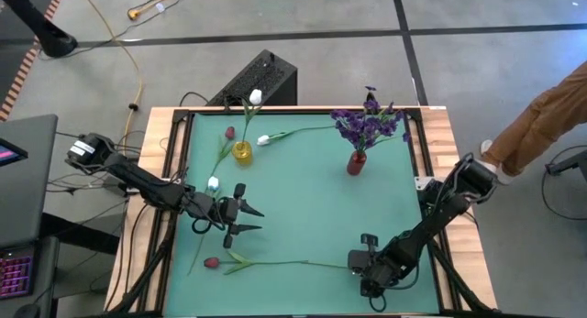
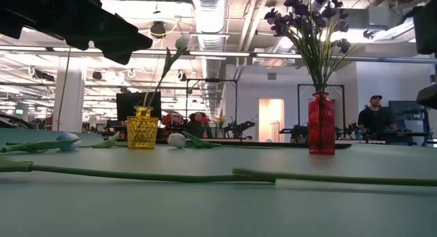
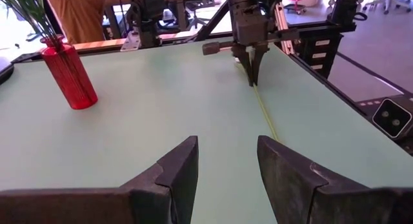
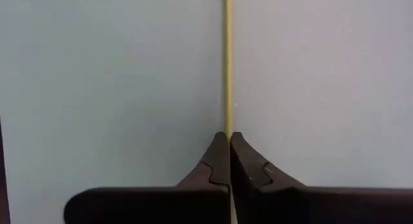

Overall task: Sort flowers into vase by color
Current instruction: Put the bottom right white flower into the yellow vase

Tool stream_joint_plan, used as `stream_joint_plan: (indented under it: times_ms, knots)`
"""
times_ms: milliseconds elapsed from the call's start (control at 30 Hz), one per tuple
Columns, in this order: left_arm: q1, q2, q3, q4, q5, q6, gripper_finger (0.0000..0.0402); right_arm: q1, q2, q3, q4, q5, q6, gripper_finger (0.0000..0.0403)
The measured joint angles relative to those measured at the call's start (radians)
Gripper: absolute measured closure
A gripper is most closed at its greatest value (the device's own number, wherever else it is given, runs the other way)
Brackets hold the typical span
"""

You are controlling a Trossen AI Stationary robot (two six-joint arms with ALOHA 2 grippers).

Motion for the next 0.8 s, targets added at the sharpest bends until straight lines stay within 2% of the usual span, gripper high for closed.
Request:
stream_joint_plan:
  times_ms: [200, 400, 533, 667, 800]
  knots:
    - [0.000, 0.000, 0.000, 0.000, 0.000, -0.017, 0.0252, 0.001, -0.078, -0.006, -0.089, -0.032, 0.001, 0.0371]
    - [0.000, 0.000, 0.000, 0.000, -0.001, -0.035, 0.0252, -0.007, -0.134, -0.005, -0.136, 0.031, -0.038, 0.0383]
    - [0.005, 0.000, 0.000, 0.008, -0.001, -0.079, 0.0252, -0.019, -0.143, -0.003, -0.127, 0.135, -0.183, 0.0376]
    - [0.036, 0.000, 0.008, -0.007, 0.000, -0.203, 0.0252, -0.067, -0.143, -0.003, -0.125, 0.228, -0.396, 0.0378]
    - [0.084, 0.000, 0.034, -0.038, 0.072, -0.319, 0.0252, -0.130, -0.143, -0.003, -0.111, 0.309, -0.644, 0.0380]
